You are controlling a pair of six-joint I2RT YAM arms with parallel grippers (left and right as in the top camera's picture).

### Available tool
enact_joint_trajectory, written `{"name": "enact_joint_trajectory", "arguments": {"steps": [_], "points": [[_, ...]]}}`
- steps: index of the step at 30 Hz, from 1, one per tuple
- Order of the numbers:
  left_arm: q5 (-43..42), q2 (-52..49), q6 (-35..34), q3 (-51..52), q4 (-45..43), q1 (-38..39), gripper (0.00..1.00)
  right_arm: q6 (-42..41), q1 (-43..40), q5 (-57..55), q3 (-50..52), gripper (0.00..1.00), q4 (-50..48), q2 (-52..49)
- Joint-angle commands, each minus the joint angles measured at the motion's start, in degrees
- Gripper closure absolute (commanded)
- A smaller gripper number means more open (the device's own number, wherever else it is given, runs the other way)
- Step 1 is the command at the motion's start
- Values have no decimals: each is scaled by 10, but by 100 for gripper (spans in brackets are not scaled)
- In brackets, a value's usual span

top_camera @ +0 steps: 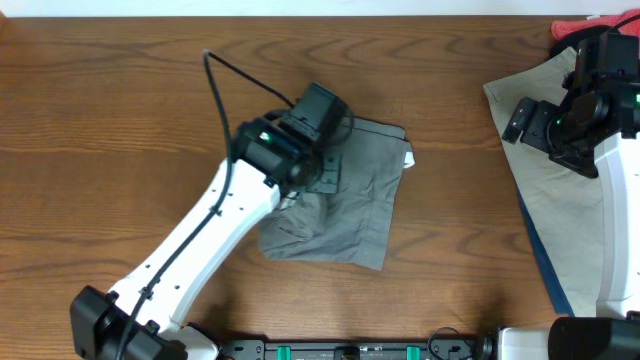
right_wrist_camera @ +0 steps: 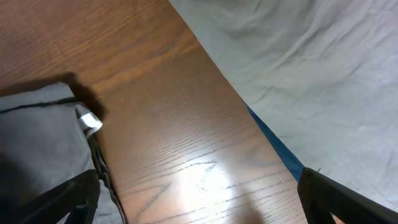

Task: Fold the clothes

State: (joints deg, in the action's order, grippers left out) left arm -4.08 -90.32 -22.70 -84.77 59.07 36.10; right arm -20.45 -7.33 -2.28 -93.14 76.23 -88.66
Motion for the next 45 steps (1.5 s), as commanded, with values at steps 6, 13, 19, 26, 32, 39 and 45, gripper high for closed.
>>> {"name": "enact_joint_trajectory", "arguments": {"steps": [6,13,19,26,32,39,45], "points": [[3,-20,-3,1,-12,23,94,-7,-2,0,0,1,0,-3],[3,-91,-3,2,-18,23,94,-7,-2,0,0,1,0,-3],[0,-150,-3,2,-28,23,94,-7,-2,0,0,1,0,-3],[-32,-172,-3,2,-31,23,94,-7,-2,0,0,1,0,-3],[-66,-172,-3,2,-31,23,62,-7,-2,0,0,1,0,-3],[-119,-166,19,1,-30,23,38,-7,-2,0,0,1,0,-3],[-122,-126,23,-4,-26,21,37,-7,-2,0,0,1,0,-3]]}}
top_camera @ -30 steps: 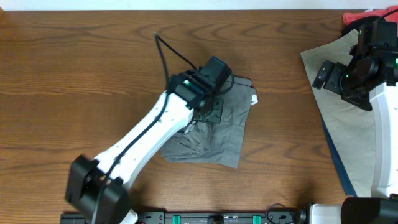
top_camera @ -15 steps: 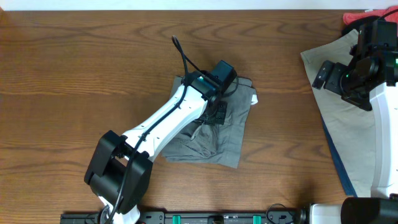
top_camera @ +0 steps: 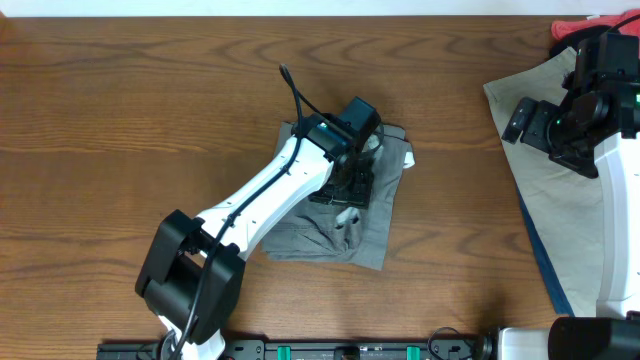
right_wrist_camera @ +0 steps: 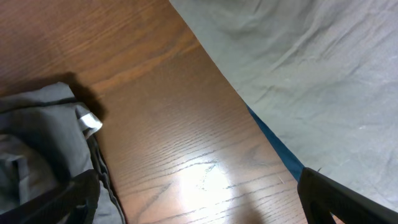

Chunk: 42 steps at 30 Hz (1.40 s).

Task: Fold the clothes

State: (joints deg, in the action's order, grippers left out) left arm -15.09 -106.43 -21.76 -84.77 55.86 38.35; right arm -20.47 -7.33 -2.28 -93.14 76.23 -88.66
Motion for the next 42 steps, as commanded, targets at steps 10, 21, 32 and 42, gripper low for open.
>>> {"name": "enact_joint_trajectory", "arguments": {"steps": [10,21,32,42], "points": [[-5,95,20,-5,-5,-1,37,-7,-2,0,0,2,0,-3],[-32,-24,19,-4,-47,3,92,-7,-2,0,0,1,0,-3],[-121,-115,20,-4,-51,39,94,-7,-2,0,0,1,0,-3],[-121,-165,9,-4,-76,91,94,-7,-2,0,0,1,0,-3]]}}
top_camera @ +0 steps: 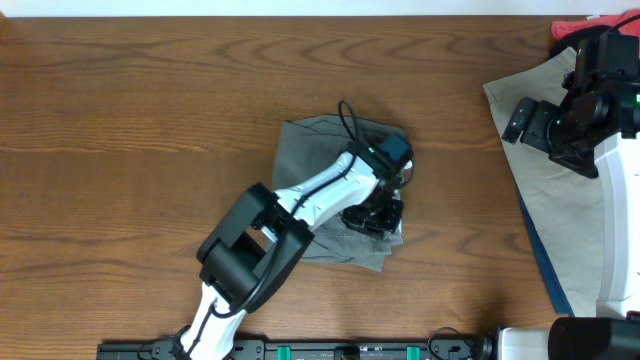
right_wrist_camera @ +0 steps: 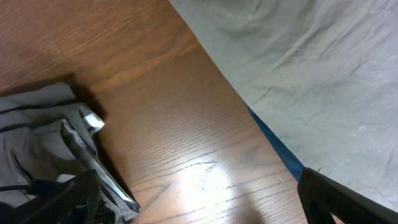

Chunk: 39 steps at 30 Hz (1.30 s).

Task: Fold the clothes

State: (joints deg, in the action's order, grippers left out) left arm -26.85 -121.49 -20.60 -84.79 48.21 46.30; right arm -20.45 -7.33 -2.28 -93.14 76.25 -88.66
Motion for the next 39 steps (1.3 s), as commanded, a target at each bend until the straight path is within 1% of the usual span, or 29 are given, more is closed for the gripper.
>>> {"name": "enact_joint_trajectory", "arguments": {"steps": [1,7,9,13,15,16,23,26,36,39], "points": [[-4,-12,-3,-5,1,12,94,-7,-2,0,0,1,0,-3],[-3,34,6,-27,25,2,94,-7,-2,0,0,1,0,-3],[16,61,8,-32,22,-3,94,-7,-2,0,0,1,0,-3],[122,111,8,-33,-12,-23,94,-7,-2,0,0,1,0,-3],[172,122,8,-33,-37,-34,94,-7,-2,0,0,1,0,-3],[183,122,8,-33,-49,-40,94,-7,-2,0,0,1,0,-3],[189,87,8,-26,-172,-65,94,-7,-2,0,0,1,0,-3],[185,64,8,-26,-204,-65,94,-7,-2,0,0,1,0,-3],[183,-11,-12,-26,-226,-64,94,-7,-2,0,0,1,0,-3],[183,-28,-19,-26,-250,-64,92,-7,-2,0,0,1,0,-3]]}}
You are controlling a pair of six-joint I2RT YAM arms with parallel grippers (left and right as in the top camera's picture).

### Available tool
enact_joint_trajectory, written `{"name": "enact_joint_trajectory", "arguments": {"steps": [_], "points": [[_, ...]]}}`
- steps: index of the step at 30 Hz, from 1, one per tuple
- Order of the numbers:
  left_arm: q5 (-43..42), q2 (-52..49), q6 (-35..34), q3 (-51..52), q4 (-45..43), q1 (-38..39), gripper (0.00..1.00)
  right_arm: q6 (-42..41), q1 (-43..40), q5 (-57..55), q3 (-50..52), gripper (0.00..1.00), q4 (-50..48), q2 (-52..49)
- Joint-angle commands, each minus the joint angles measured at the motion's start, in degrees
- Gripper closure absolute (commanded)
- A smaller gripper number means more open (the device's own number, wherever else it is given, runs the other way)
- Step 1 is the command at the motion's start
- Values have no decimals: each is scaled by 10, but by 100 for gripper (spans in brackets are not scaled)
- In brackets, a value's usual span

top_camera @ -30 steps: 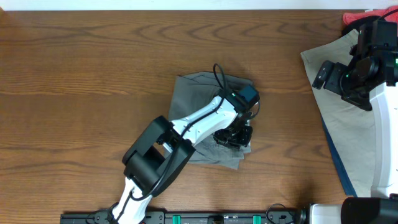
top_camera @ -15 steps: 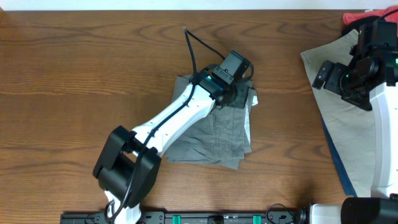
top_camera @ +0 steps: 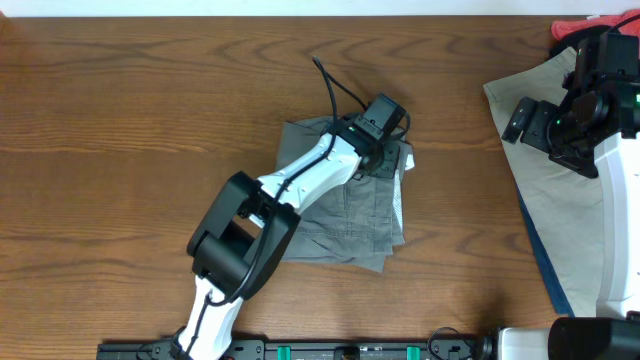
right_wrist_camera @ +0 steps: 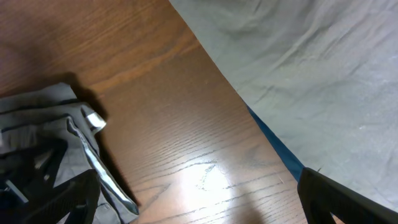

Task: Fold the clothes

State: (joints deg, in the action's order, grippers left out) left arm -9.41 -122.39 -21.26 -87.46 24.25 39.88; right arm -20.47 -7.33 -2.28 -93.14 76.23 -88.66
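Grey folded shorts [top_camera: 345,205] lie mid-table; their right edge shows a pale turned-over strip. They also show at the left in the right wrist view, shorts [right_wrist_camera: 37,121]. My left gripper [top_camera: 378,148] sits on the shorts' upper right corner, its arm stretched across the cloth; the jaws' state is hidden. Far to the right, my right gripper [right_wrist_camera: 199,208] hangs open over bare wood, nothing between its fingers [right_wrist_camera: 339,199]. In the overhead view the right gripper [top_camera: 528,122] is by a beige cloth's left edge.
A large beige cloth [top_camera: 570,200] covers the table's right side, with a blue garment edge [top_camera: 545,262] under it. Something red [top_camera: 575,28] lies at the far right corner. The beige cloth [right_wrist_camera: 298,62] fills the upper right of the wrist view.
My left gripper has gone from the shorts' lower right edge to their upper right corner. The right edge now lies turned over, showing a pale strip. The right arm has not moved.
At first my left gripper was on the shorts' upper left part. Then it stood over their middle, then at the lower right edge with cloth bunched there. Now it rests at the upper right corner, and the shorts are narrower. The right gripper stayed open throughout.
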Motion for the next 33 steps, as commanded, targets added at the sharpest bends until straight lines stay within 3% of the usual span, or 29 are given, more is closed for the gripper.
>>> {"name": "enact_joint_trajectory", "arguments": {"steps": [1,10,11,13,18,21,27,33], "points": [[9,-24,-21,0,-17,0,88,-7,-2,0,0,1,0,-3],[9,-17,-39,-3,-19,-2,83,-7,-2,0,0,1,0,-3],[9,-3,-39,-3,-16,-3,75,-7,-2,0,0,1,0,-3],[9,23,-36,-3,-12,-6,68,-7,-2,0,0,1,0,-3],[9,115,18,-3,24,-14,20,-7,-2,0,0,1,0,-3],[13,171,39,-3,63,-30,1,-7,-2,0,0,1,0,-3],[57,248,50,-3,189,-120,2,-7,-2,0,0,1,0,-3],[47,241,94,8,291,-259,2,-7,-2,0,0,1,0,-3]]}}
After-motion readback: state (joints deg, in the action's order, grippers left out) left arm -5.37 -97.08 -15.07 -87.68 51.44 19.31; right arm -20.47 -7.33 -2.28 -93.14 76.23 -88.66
